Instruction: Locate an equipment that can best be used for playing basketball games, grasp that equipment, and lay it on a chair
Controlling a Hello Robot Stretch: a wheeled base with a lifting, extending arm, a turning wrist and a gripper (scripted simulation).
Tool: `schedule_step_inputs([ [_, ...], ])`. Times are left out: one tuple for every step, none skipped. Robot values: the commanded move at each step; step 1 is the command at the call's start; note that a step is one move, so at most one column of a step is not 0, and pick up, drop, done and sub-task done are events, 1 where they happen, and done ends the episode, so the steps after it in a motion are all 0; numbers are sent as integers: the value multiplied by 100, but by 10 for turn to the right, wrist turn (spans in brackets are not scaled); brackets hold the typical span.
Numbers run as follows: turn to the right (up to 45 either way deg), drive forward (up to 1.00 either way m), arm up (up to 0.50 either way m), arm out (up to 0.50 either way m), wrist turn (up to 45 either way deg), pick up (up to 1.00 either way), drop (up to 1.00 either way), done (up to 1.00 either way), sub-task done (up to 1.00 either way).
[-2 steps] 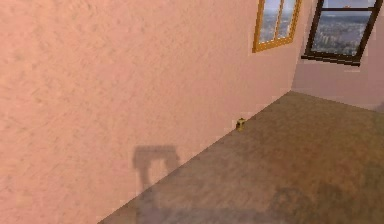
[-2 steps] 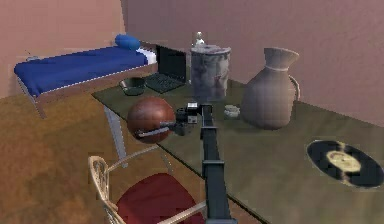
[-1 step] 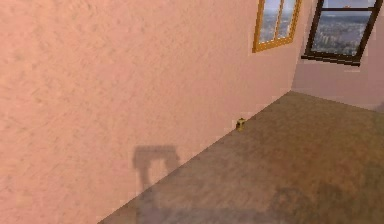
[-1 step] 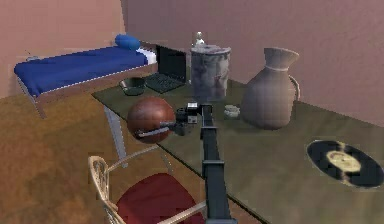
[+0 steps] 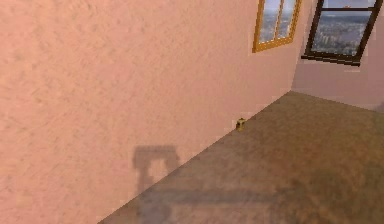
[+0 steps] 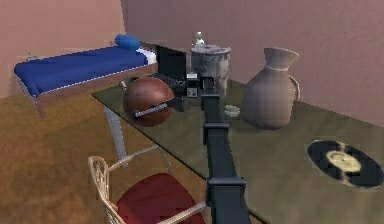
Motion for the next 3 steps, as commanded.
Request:
schedule_step_inputs([
  [0, 0, 10, 0, 0, 0, 0, 0, 0],
  [0, 0, 0, 0, -450, 0, 0, 0, 0],
  [0, 0, 0, 0, -330, 0, 0, 0, 0],
])
